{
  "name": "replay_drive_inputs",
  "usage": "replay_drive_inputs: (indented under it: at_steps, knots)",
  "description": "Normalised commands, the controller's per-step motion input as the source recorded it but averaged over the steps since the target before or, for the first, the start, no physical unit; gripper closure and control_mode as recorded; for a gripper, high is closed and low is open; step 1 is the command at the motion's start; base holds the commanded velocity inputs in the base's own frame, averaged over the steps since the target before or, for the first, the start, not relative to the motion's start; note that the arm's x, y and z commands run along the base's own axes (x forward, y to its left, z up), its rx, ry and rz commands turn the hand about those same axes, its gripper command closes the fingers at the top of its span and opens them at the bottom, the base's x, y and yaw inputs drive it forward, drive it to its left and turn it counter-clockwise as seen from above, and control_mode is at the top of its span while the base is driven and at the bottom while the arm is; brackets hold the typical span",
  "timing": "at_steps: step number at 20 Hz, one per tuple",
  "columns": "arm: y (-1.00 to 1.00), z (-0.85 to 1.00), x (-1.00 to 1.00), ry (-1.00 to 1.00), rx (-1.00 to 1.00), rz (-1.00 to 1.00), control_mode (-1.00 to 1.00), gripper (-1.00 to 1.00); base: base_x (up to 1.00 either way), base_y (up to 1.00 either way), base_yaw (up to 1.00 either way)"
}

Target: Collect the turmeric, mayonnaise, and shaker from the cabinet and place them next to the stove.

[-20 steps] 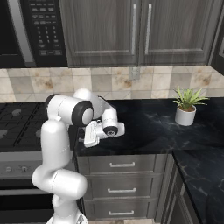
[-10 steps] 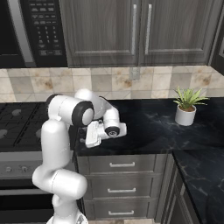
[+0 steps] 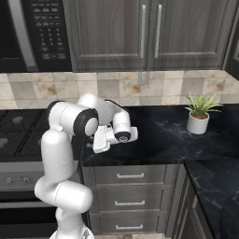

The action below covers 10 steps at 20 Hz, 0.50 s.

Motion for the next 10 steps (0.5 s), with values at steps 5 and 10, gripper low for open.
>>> replay_drive_inputs:
  at_steps: [5, 10]
  knots:
    - [-0.06, 0.41, -0.19, 0.0, 0.0, 0.0, -1.0, -1.0, 0.0, 0.0, 0.0]
    - [-0.02, 0.32, -0.64, -0.03, 0.0, 0.0, -1.0, -1.0, 0.0, 0.0, 0.0]
